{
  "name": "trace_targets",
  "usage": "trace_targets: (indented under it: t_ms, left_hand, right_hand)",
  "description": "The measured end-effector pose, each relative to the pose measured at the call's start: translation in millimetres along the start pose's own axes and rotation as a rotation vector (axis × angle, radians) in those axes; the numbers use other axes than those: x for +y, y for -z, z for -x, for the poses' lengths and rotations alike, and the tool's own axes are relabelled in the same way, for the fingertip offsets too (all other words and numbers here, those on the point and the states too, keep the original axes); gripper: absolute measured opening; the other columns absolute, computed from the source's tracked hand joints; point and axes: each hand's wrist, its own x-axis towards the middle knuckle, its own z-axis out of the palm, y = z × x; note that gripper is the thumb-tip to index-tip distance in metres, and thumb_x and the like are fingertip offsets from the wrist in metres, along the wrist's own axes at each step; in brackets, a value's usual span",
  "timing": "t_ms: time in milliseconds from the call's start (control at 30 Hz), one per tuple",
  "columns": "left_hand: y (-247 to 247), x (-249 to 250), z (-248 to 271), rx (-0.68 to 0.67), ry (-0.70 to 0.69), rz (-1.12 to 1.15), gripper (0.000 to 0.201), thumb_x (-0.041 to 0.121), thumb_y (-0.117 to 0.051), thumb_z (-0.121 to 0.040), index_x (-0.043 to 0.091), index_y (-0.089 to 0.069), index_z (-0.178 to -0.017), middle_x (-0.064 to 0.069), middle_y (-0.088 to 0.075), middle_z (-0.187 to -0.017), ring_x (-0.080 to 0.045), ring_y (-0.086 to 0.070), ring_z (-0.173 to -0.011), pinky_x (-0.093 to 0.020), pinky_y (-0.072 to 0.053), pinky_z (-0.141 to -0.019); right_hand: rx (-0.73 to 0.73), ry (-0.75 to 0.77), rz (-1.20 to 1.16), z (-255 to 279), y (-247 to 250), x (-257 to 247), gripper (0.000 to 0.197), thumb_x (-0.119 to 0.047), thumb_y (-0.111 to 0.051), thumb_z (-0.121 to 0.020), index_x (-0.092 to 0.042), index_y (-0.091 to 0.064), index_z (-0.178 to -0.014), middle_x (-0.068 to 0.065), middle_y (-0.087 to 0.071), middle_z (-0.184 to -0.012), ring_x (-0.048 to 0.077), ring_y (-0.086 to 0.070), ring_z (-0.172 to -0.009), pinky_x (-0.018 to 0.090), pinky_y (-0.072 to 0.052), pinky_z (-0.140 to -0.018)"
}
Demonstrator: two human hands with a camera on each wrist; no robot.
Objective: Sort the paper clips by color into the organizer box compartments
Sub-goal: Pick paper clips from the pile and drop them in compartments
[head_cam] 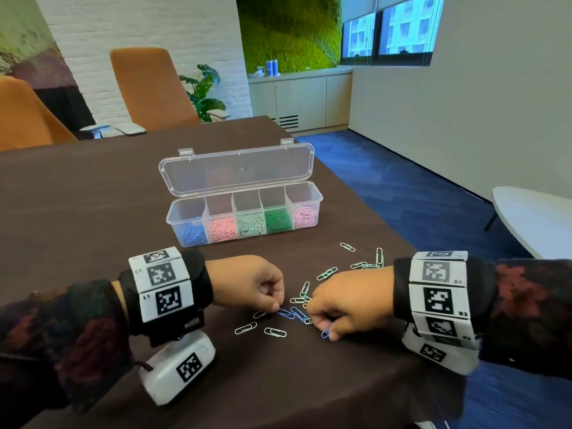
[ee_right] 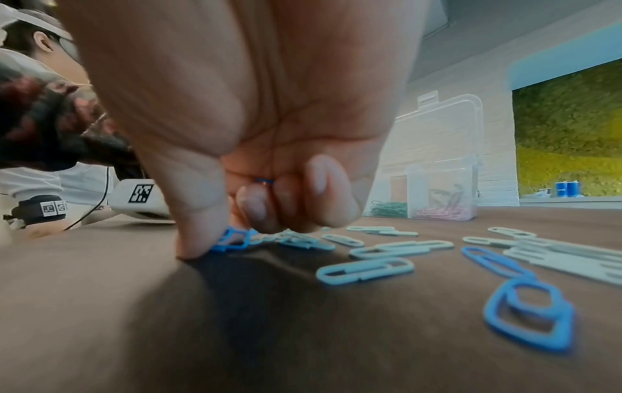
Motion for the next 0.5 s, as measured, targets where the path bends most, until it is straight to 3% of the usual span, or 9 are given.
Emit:
trace_targets:
  t_ms: [133, 200, 267, 367, 500]
  left_hand:
    - [-4.5, 4.3, -4.6, -0.007, -0.004, -0.168, 0.015, 0.022, -0.067, -0.085, 0.018, -0.058, -0.097, 0.011, -0.042, -0.063, 0.006, -0.045, -0.054, -0.009, -0.030, -0.052]
    - [-4.3, 5.1, -8.1, -0.007, -0.005, -0.215, 0.018, 0.023, -0.068, -0.084, 0.016, -0.059, -0.098, 0.012, -0.043, -0.065, 0.001, -0.044, -0.055, -0.009, -0.031, -0.053]
    - [-3.5, 5.0, -11.3, -0.008, -0.003, -0.222, 0.019, 0.023, -0.069, -0.084, 0.014, -0.060, -0.098, 0.012, -0.044, -0.066, -0.001, -0.043, -0.056, -0.009, -0.031, -0.053]
    - [-3.1, 4.5, -14.3, -0.014, -0.008, -0.203, 0.016, 0.020, -0.070, -0.083, 0.011, -0.062, -0.095, 0.012, -0.044, -0.063, 0.006, -0.045, -0.051, -0.008, -0.031, -0.051]
    - [-1.8, 4.6, -13.6, -0.013, -0.004, -0.186, 0.017, 0.020, -0.069, -0.084, 0.012, -0.062, -0.097, 0.013, -0.046, -0.065, 0.005, -0.046, -0.053, -0.008, -0.032, -0.052]
  right_hand:
    - [0.062, -0.013, -0.171, 4.8, 7.2, 7.5, 0.017, -0.016, -0.062, -0.090, -0.023, -0.050, -0.079, -0.008, -0.048, -0.073, 0.004, -0.044, -0.064, 0.016, -0.034, -0.063]
    - [0.153, -0.027, -0.402, 11.2, 15.0, 15.0, 0.021, -0.017, -0.064, -0.089, -0.027, -0.051, -0.075, -0.010, -0.051, -0.071, 0.003, -0.043, -0.062, 0.017, -0.037, -0.064]
    - [0.224, -0.055, -0.697, 17.0, 19.5, 21.2, 0.014, -0.021, -0.065, -0.082, -0.023, -0.055, -0.074, -0.010, -0.055, -0.067, 0.010, -0.042, -0.059, 0.021, -0.038, -0.055]
    - [0.313, -0.097, -1.006, 21.4, 19.0, 28.0, 0.011, -0.019, -0.061, -0.073, -0.012, -0.052, -0.073, -0.005, -0.059, -0.061, 0.006, -0.034, -0.046, 0.014, -0.031, -0.041]
    - [0.392, -0.139, -1.296, 21.2, 16.6, 35.3, 0.008, -0.005, -0.059, -0.081, -0.008, -0.053, -0.077, 0.005, -0.051, -0.065, 0.004, -0.034, -0.043, 0.013, -0.027, -0.038]
